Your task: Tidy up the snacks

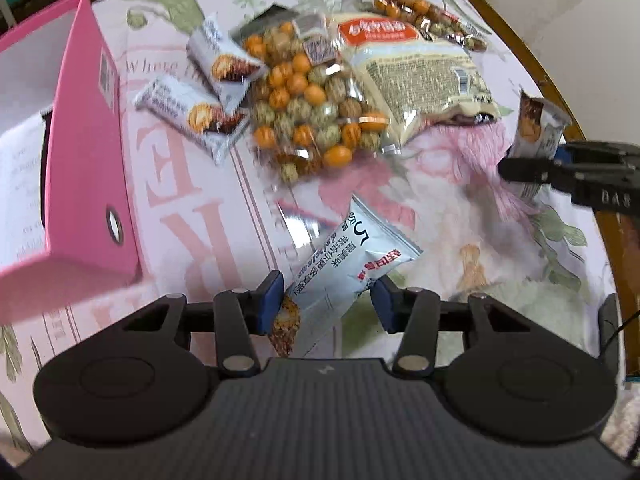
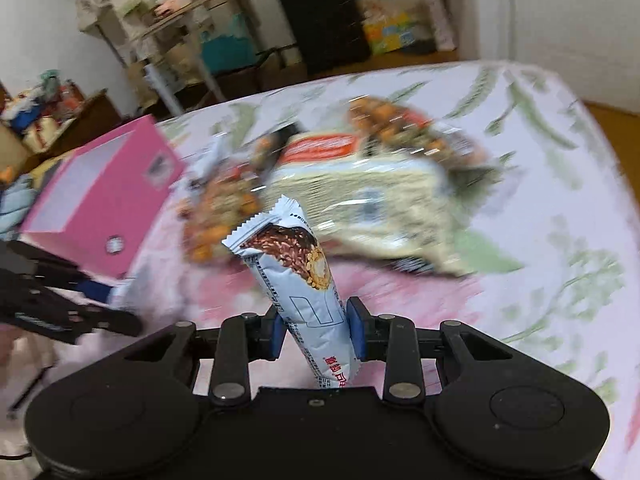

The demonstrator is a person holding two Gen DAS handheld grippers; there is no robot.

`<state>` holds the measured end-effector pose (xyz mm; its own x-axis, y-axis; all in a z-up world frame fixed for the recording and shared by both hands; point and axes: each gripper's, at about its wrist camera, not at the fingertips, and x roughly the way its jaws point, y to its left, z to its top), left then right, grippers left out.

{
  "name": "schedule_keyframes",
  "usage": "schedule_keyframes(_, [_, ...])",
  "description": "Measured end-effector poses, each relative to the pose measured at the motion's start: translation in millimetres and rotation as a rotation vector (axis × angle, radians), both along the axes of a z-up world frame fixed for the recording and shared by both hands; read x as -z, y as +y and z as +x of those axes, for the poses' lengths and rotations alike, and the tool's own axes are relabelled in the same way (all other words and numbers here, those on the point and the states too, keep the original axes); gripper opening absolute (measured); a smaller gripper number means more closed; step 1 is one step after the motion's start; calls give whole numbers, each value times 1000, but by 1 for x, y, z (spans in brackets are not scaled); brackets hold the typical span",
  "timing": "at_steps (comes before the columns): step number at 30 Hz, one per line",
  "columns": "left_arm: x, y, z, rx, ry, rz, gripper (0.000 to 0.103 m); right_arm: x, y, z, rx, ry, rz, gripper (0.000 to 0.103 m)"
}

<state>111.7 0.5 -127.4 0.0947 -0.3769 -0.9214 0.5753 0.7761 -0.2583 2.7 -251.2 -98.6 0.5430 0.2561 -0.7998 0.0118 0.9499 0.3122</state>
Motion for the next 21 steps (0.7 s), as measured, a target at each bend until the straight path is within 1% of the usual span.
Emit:
schedule_keyframes(3, [0,6,-5,-10,32,3,46,1,20,0,-41,29,64,37])
schedule_keyframes(10, [-16,30,-13,-56,83,-34,46,-1,59,3,-137,102,137,37])
schedule_keyframes(12, [-24,38,-15,-69,88,-47,46,-5,71,4,-166,123,115,37])
schedule_keyframes(14, [-33,44,-18,-79,80,-57,46,-13,87,3,-200,127,62,37])
schedule_keyframes(17, [-47,57,-21,-94,69,-75,46,-24,104,5,-247,131,64,37])
schedule_keyframes(21, [-67,78,-22,-128,44,-100,46,-43,125,13,-313,101,39,37])
